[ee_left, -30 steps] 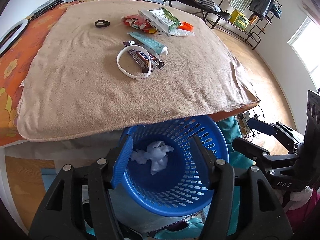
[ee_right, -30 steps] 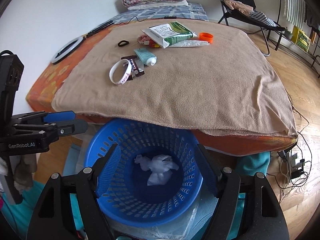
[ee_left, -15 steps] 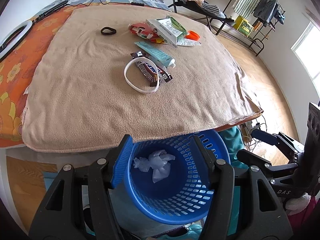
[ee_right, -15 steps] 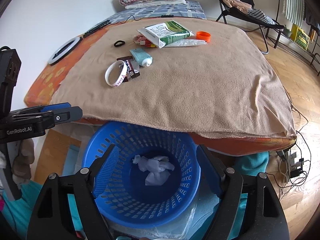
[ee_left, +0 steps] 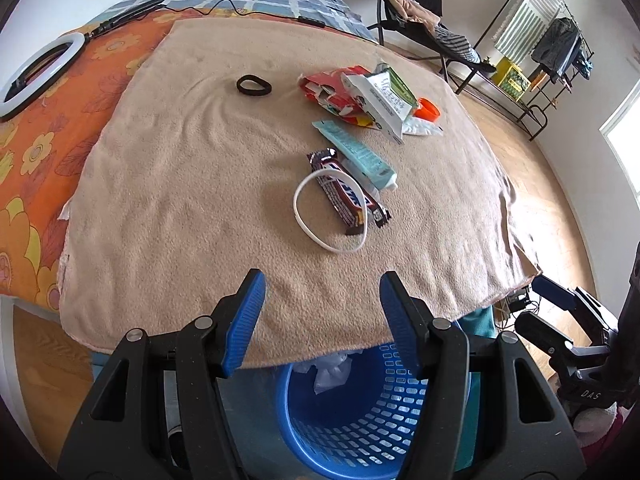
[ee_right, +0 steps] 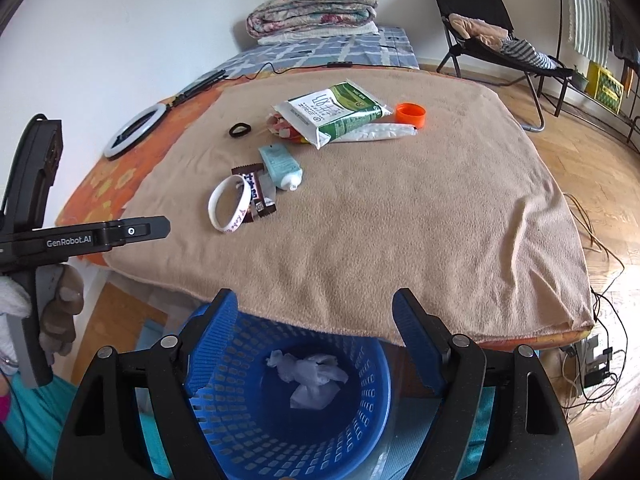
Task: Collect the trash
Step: 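Move both open grippers back over the towel toward the remaining items, then grasp the white wristband with the left gripper while the right gripper grasps the teal tube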
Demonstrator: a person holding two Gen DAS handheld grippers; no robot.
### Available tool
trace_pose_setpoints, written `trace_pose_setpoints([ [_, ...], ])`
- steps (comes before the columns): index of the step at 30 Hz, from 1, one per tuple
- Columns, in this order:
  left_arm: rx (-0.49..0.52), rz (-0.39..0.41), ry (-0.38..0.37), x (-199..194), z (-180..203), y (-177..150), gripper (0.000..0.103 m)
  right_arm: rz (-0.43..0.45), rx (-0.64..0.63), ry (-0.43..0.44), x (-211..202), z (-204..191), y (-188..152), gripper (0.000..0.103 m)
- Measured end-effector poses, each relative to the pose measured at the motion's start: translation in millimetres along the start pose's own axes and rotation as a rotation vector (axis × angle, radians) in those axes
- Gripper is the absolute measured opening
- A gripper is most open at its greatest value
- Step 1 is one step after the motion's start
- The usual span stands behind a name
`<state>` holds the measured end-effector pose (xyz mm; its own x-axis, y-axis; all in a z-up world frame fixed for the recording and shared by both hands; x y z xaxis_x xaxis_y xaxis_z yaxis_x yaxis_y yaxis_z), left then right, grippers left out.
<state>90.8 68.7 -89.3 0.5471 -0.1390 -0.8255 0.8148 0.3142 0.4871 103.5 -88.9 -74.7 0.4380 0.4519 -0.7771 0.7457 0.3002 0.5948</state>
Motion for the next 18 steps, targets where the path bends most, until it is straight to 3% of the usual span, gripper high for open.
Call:
trace_pose_setpoints([
  [8,0.022,0.003,0.024,16.8,-3.3,22.4,0.056,-0.006,0.016,0.055,12.6,1.2,29.2,0.080],
  [10,0.029,-0.007,0.027,22.8,-3.1,25.5,0.049,-0.013,0.025,0.068,17.7,2.4,34.1,0.080],
  [18,0.021,-0.032,0.043,45.5,-9.8,35.6,0.047,-0.045,0.022,0.118,45.4,-2.3,58.1,0.079],
])
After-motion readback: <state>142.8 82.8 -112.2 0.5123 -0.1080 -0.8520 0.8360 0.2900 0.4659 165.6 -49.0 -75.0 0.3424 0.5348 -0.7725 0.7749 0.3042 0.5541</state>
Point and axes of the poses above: each gripper's, at about its wrist camera, not at the fingertips, and x roughly the way its jaws point, z to its right, y to its top, the point moved 6 cm from there along x, roughly the way its jaws point, and after that the axes turned 4 degrees about x, right-handed, at the moved point
